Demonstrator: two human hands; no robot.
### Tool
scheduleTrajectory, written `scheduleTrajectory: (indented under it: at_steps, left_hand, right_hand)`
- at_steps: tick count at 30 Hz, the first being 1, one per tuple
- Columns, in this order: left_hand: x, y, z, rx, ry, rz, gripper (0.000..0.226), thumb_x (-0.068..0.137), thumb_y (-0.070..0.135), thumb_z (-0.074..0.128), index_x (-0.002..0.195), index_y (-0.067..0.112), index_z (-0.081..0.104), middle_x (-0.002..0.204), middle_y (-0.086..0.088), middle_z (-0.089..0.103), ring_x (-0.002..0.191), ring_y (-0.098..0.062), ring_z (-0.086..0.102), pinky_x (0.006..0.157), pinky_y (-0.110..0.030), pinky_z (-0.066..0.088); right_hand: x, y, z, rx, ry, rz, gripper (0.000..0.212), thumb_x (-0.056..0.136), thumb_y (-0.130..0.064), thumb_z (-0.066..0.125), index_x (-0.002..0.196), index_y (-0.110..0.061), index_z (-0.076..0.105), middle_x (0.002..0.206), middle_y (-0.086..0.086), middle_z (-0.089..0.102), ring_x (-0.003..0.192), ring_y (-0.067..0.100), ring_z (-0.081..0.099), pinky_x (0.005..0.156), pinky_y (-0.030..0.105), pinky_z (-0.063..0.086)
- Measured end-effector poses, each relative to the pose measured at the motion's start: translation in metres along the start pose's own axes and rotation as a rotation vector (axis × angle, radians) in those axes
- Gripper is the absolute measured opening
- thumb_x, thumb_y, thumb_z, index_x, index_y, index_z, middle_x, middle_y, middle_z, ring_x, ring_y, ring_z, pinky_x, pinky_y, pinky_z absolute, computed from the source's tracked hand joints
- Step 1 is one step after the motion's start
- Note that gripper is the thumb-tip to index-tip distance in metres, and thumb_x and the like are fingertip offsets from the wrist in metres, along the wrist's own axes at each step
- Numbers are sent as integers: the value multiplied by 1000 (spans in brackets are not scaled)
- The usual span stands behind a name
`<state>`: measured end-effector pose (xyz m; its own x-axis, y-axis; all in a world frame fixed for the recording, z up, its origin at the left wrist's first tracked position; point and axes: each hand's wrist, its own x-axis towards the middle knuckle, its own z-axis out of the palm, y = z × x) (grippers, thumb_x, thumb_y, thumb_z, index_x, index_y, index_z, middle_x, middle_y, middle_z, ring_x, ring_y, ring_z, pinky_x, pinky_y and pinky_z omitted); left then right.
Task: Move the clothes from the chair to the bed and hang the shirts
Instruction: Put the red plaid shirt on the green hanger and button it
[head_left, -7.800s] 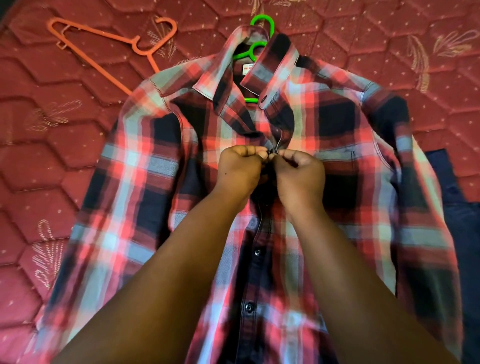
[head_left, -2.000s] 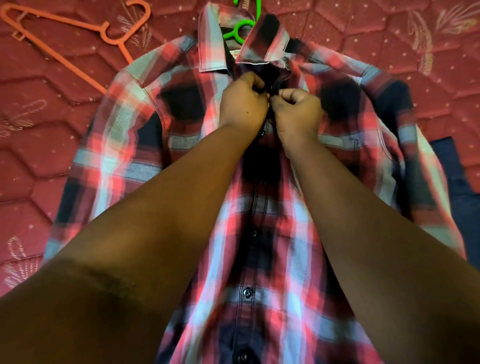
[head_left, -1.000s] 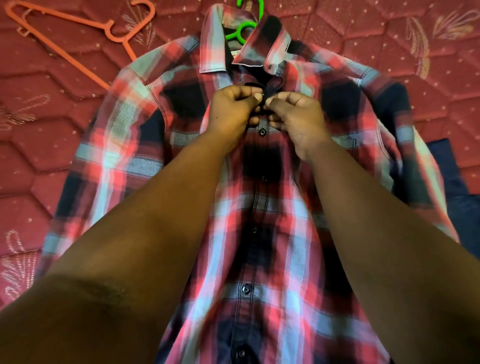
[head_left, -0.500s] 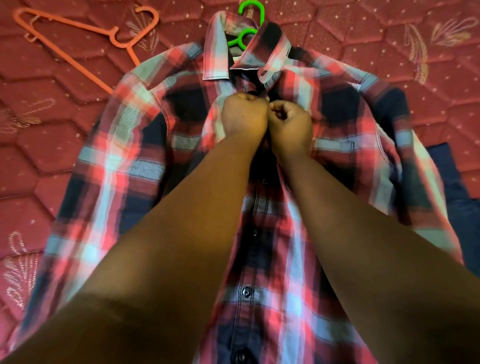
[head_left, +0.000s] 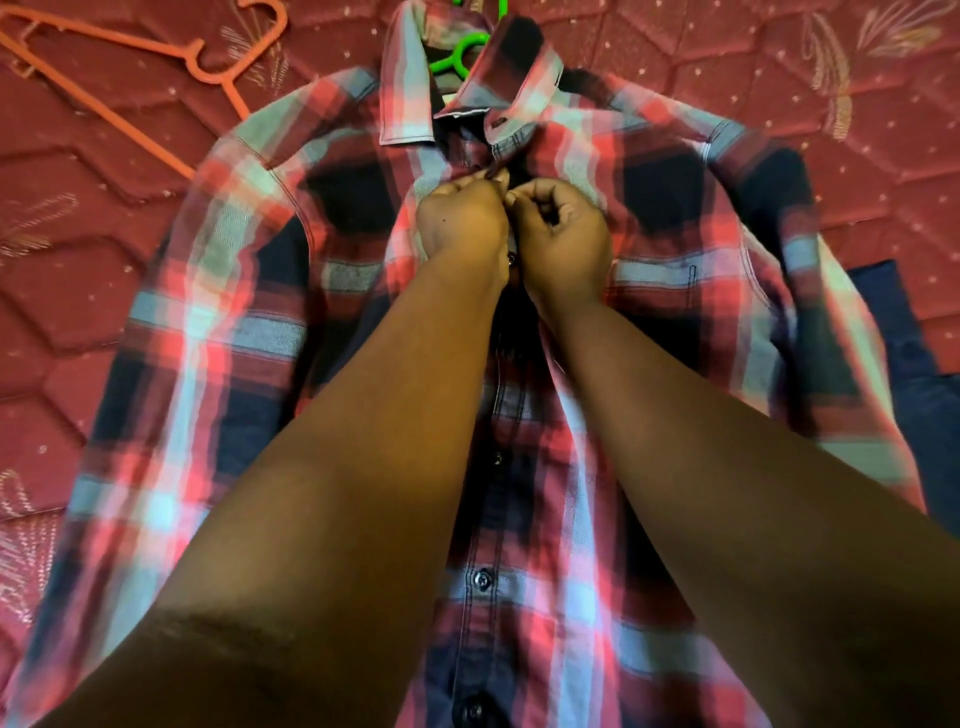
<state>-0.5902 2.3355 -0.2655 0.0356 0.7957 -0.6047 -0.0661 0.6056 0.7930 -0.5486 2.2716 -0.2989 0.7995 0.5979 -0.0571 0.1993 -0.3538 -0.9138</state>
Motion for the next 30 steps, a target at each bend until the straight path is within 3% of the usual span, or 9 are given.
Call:
scheduleTrajectory:
  at_steps: [6,10,12,15,19,22,25,27,30]
  left_hand:
    - [-9,6,6,-55,-27,-74,13,85,-1,69,74,5,65,52,-1,58,38,-9,50,37,-15,40]
    - [-7,4,6,29,-9,-70,19,90,3,63,72,8,60,57,-2,56,44,-12,49,43,-20,41]
    - [-2,5,5,20,-19,-94,27,96,3,51,70,11,53,59,-1,51,45,-11,47,43,-20,38]
    - [1,0,7,35,-44,-33,26,97,2,42,76,15,48,71,-1,50,62,-14,49,56,-22,44]
    - [-2,-13,9,-55,23,51,29,86,-12,39,79,14,50,72,-5,55,57,-17,49,49,-22,45]
    - [-2,-18,9,-96,-13,71,34,85,-16,37,80,16,47,72,-8,54,54,-18,49,42,-22,43]
    - [4,-24,6,-80,-48,79,31,87,-15,42,87,17,42,81,-12,54,70,-23,54,64,-32,52]
    - [7,-27,1,-44,-83,75,27,87,-9,49,94,16,42,89,-17,58,81,-25,56,80,-41,51]
    - [14,-23,-9,11,-147,76,19,90,-1,56,82,15,52,75,-5,59,67,-15,53,67,-28,49]
  right_hand:
    - [7,1,-2,126,-11,44,11,89,-33,60,79,-32,62,72,-7,68,68,18,65,68,43,56]
    - [10,3,-5,202,-57,58,8,85,-31,66,79,-35,63,69,-6,66,68,21,66,70,51,57]
    - [11,3,-7,209,-80,24,9,85,-27,67,86,-36,66,72,-8,66,72,19,67,73,48,58]
    - [13,-1,-9,195,-94,5,9,88,-19,66,92,-21,74,76,-13,68,76,9,66,76,34,56]
    - [16,-9,-10,130,-126,69,14,82,-20,68,70,-25,73,64,-11,68,63,5,60,64,25,51]
    - [23,-17,-12,236,-163,255,30,83,-11,67,54,-20,65,50,-5,59,49,12,53,55,26,48]
    - [30,-30,-14,287,-214,447,27,86,-5,61,60,-13,56,53,4,53,39,15,49,45,23,46]
    - [41,-43,-24,222,-157,530,20,85,-5,59,66,-10,57,56,5,53,36,16,46,40,20,40]
    - [74,-68,-56,-3,183,287,24,88,-16,56,65,-17,56,55,-7,51,44,9,46,41,18,35]
